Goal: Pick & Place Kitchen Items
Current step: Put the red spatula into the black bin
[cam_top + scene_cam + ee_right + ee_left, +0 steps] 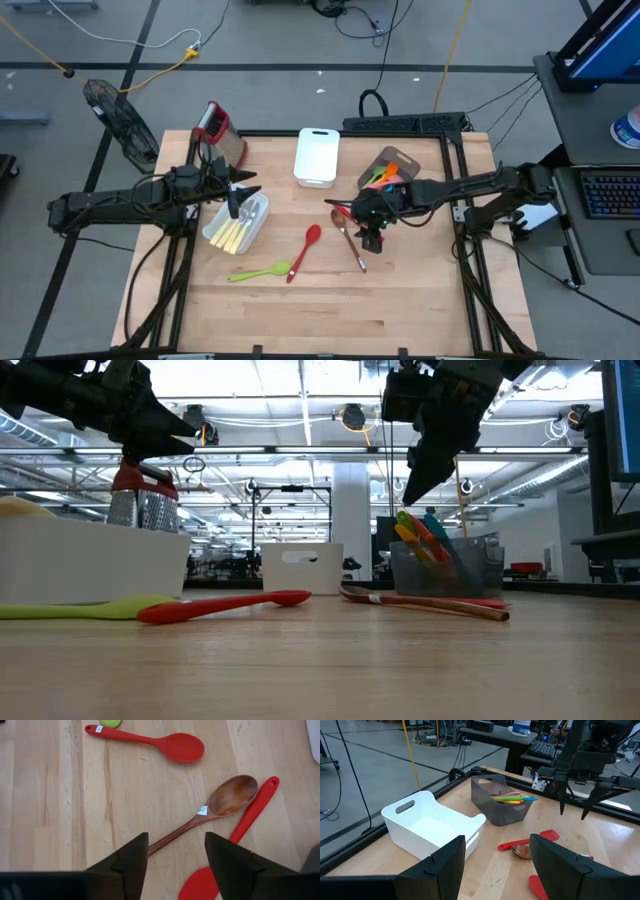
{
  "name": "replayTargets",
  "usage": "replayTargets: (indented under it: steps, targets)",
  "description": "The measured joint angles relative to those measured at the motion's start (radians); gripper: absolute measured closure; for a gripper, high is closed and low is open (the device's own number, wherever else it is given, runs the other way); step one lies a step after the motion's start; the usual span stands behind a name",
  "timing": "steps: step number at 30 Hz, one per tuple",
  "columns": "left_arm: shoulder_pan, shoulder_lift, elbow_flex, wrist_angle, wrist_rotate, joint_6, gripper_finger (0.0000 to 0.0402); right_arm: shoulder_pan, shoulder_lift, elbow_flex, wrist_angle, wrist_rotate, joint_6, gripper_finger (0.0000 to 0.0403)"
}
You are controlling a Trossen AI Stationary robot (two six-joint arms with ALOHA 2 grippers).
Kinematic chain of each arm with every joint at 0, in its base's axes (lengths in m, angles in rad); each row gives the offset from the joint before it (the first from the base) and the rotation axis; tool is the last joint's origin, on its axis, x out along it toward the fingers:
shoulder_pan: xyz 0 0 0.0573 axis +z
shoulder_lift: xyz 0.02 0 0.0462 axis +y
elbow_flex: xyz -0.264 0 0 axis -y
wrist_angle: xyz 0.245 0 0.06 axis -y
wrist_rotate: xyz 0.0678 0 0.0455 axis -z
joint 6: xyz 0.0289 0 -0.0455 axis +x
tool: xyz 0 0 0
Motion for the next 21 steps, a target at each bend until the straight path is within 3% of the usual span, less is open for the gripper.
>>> replayTargets:
  steps: [21]
  targets:
    - [0.0, 0.0, 0.0, 0.0, 0.0, -0.001, 0.0174, 0.0, -0.009, 0.0, 0.0, -0.003, -0.003, 0.0213]
